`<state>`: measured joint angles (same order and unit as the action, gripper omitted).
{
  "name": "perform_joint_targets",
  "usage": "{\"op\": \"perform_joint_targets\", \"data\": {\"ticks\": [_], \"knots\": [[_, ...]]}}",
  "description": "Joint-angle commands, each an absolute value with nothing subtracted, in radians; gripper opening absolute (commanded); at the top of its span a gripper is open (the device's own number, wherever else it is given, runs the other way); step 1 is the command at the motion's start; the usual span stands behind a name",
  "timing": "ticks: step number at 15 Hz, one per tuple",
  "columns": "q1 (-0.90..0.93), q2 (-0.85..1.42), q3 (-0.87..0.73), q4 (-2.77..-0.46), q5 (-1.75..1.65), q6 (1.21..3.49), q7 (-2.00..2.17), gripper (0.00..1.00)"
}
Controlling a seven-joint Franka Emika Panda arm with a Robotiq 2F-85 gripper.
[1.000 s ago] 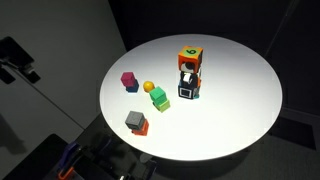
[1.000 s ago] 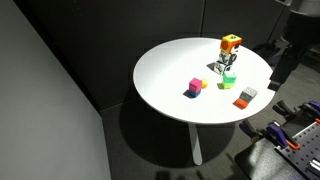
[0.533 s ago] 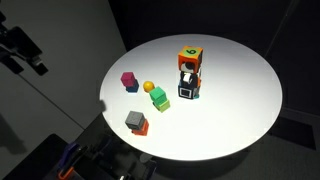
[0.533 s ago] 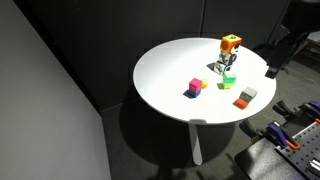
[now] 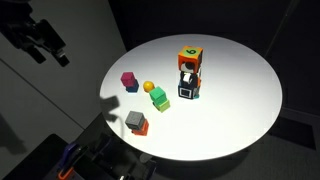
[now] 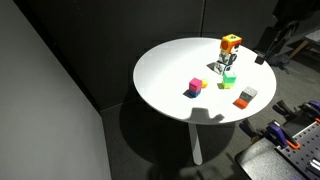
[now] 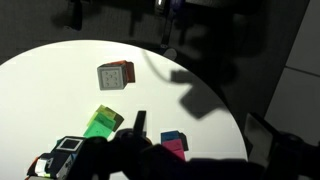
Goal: Remove the grey block from on top of the orange block and put it on the table
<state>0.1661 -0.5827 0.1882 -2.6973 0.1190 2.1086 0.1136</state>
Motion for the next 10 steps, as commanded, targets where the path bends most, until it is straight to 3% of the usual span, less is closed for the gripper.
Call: {"op": "perform_joint_targets", "data": {"ticks": [1, 10], "knots": [[0.14, -0.521, 0.167, -2.68, 0.076, 2.196, 0.092, 1.0], [0.113, -0.362, 0.086, -2.693, 0.078, 2.389, 0.011, 1.0]]}}
